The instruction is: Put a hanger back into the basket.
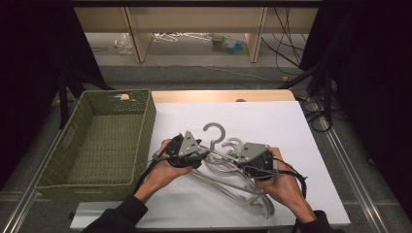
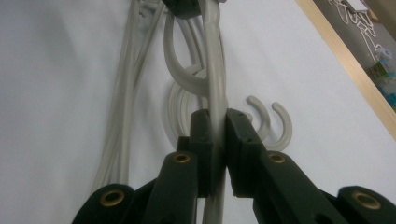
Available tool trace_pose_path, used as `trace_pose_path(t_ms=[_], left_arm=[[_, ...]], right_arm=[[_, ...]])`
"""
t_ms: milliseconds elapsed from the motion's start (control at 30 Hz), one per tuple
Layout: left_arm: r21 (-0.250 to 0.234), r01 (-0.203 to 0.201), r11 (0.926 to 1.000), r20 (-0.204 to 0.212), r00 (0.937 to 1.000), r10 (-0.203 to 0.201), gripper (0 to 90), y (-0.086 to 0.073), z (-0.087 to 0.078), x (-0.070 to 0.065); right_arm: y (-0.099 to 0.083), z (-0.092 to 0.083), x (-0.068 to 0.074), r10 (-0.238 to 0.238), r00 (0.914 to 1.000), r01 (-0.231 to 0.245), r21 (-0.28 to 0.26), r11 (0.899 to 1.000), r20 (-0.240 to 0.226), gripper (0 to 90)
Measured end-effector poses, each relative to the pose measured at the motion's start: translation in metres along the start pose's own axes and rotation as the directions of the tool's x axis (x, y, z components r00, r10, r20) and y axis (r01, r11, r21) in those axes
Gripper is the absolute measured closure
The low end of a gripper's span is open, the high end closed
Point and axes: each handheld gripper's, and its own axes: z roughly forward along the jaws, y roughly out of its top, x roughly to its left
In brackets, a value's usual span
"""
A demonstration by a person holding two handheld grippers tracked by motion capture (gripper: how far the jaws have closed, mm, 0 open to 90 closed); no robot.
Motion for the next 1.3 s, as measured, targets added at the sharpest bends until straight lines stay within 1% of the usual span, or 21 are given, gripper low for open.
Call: trace_pose_path(t_ms=[33,67,100,167,233,300,333,400,500,533,700,767,867,900,933,967,1000,1033,1167,1267,1300], left_arm=[[0.008,-0.042,0.9991,0.003,0.9991,0.042,56.9,0.001,0.001,0.000],[0.008,-0.042,0.9991,0.003,0.9991,0.042,59.5,0.001,0.001,0.000],[0.016,-0.095,0.9953,0.001,0.9955,0.095,59.5,0.003,0.000,0.002],[0.052,-0.130,0.9901,0.019,0.9914,0.130,64.7,0.006,-0.002,0.002],[0.076,-0.223,0.9719,0.014,0.9748,0.223,69.1,0.012,-0.007,-0.004],[0.083,-0.237,0.9680,0.020,0.9716,0.236,72.2,0.014,-0.009,-0.006],[0.092,-0.272,0.9580,0.018,0.9624,0.271,74.1,0.018,-0.012,-0.010],[0.094,-0.296,0.9505,0.025,0.9551,0.295,77.8,0.022,-0.015,-0.013],[0.087,-0.266,0.9601,0.043,0.9639,0.263,81.4,0.026,-0.018,-0.016],[0.087,-0.266,0.9601,0.043,0.9639,0.263,81.7,0.026,-0.018,-0.016],[0.110,-0.194,0.9748,0.037,0.9809,0.191,82.1,0.029,-0.025,-0.012],[0.121,-0.145,0.9820,0.022,0.9894,0.144,82.0,0.030,-0.032,-0.001],[0.124,-0.081,0.9889,-0.005,0.9966,0.082,82.1,0.030,-0.039,0.010],[0.124,-0.081,0.9889,-0.005,0.9966,0.082,82.1,0.030,-0.039,0.010],[0.138,-0.069,0.9879,-0.020,0.9971,0.073,82.1,0.030,-0.042,0.014],[0.135,-0.025,0.9906,-0.038,0.9988,0.030,82.0,0.029,-0.047,0.024],[0.135,-0.025,0.9906,-0.038,0.9988,0.030,82.1,0.029,-0.047,0.024],[0.124,0.013,0.9921,-0.040,0.9992,-0.008,82.1,0.028,-0.049,0.029],[0.108,0.091,0.9899,-0.073,0.9938,-0.083,82.0,0.024,-0.058,0.046],[0.083,0.155,0.9844,-0.056,0.9870,-0.151,82.0,0.023,-0.067,0.058],[0.083,0.155,0.9844,-0.056,0.9870,-0.151,82.0,0.023,-0.067,0.058]], right_arm=[[0.000,0.000,0.000,0.000,1.0000,0.000,0.002,1.000,-0.001,82.1],[0.000,0.000,0.000,0.000,1.0000,0.000,0.002,1.000,-0.001,82.1],[0.000,0.000,0.000,0.003,1.0000,-0.003,0.003,1.000,-0.001,82.1],[-0.002,0.001,-0.002,-0.007,0.9999,0.007,-0.003,1.000,-0.014,81.8],[-0.002,-0.001,-0.004,-0.006,1.0000,0.006,-0.020,1.000,-0.004,80.2],[-0.002,-0.002,-0.005,-0.006,1.0000,0.006,-0.017,1.000,0.005,77.9],[-0.002,-0.004,-0.008,-0.013,0.9999,0.013,-0.018,1.000,0.009,67.8],[-0.001,-0.009,-0.010,0.021,0.9983,-0.018,-0.052,0.998,0.055,56.8],[0.003,-0.020,-0.015,0.054,0.9941,-0.044,-0.108,0.993,0.094,44.2],[0.003,-0.020,-0.015,0.054,0.9941,-0.044,-0.108,0.993,0.094,44.2],[0.005,-0.039,-0.020,0.119,0.9863,-0.098,-0.177,0.979,0.114,36.9],[0.003,-0.050,-0.024,0.190,0.9745,-0.157,-0.241,0.958,0.120,35.5],[0.000,-0.057,-0.027,0.233,0.9659,-0.190,-0.300,0.935,0.114,35.5],[0.000,-0.057,-0.027,0.233,0.9659,-0.190,-0.300,0.935,0.114,35.5],[-0.003,-0.060,-0.026,0.246,0.9657,-0.208,-0.317,0.926,0.084,35.2],[-0.004,-0.061,-0.024,0.249,0.9659,-0.213,-0.325,0.921,0.072,35.1],[-0.004,-0.061,-0.024,0.249,0.9659,-0.213,-0.325,0.921,0.072,35.1],[-0.006,-0.061,-0.023,0.252,0.9657,-0.219,-0.323,0.921,0.063,34.4],[-0.013,-0.052,-0.017,0.265,0.9639,-0.247,-0.305,0.920,0.020,32.0],[-0.027,-0.035,-0.011,0.296,0.9552,-0.286,-0.286,0.915,-0.010,30.4],[-0.032,-0.031,-0.010,0.305,0.9523,-0.297,-0.282,0.912,-0.019,30.3]])
